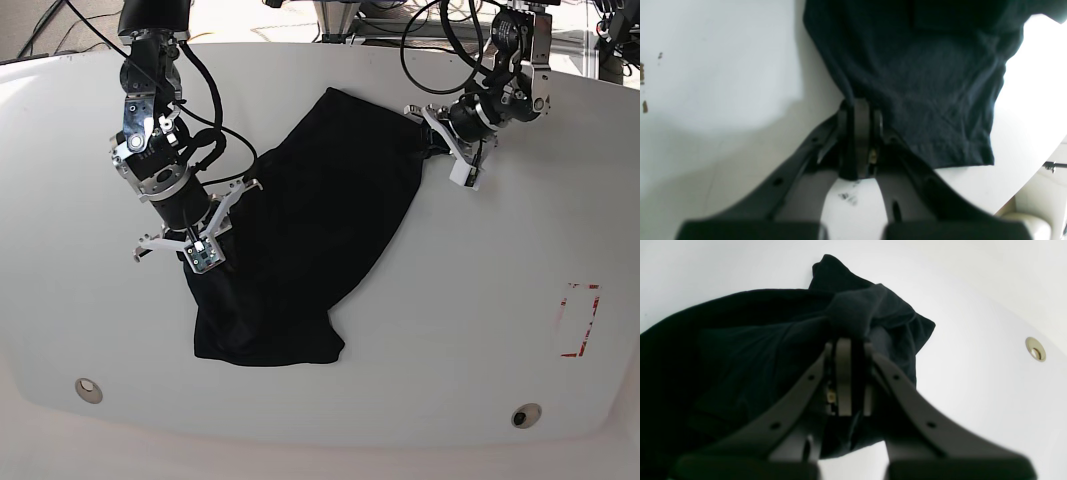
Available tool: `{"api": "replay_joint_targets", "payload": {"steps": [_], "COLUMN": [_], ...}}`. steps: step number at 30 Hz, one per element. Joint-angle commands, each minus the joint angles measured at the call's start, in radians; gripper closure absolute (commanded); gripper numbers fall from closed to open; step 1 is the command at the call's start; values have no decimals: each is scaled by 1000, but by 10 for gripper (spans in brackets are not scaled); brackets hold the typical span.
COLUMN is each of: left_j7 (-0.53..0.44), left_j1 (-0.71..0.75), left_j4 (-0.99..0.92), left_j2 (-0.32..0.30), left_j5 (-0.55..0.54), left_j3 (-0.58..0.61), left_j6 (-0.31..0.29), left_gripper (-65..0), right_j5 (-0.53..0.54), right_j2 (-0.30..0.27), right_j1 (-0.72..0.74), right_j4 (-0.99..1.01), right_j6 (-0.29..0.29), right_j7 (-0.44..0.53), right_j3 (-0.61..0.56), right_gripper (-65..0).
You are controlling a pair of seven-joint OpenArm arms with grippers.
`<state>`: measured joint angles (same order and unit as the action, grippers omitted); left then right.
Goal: Layout the t-shirt on the table in an organized manner, then fold the t-shirt properly
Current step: 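Pull the t-shirt apart, left gripper dragging its edge away from the right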
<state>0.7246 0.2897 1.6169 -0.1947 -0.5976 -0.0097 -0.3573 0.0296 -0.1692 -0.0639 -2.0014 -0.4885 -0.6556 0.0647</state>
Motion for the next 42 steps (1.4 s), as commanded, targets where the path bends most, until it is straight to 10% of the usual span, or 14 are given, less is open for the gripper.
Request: {"api": "replay_joint_targets", "payload": {"steps": [1,42], "left_j7": [5,91], "left_j1": [-14,-462], "left_j4": [-4,151], "left_j2": [-5,-164], "left_j5": [14,9], "left_j3": [-2,-221], "left_j6": [45,60], "left_gripper": [-1,0], "right_j5": [13,5], "right_j2": [-6,13], "right_j1": [16,322], "right_j4": [-17,46], "right_j6": [7,6], "right_j7": [35,-11], "right_j3": [4,97], "right_gripper": [0,0]}}
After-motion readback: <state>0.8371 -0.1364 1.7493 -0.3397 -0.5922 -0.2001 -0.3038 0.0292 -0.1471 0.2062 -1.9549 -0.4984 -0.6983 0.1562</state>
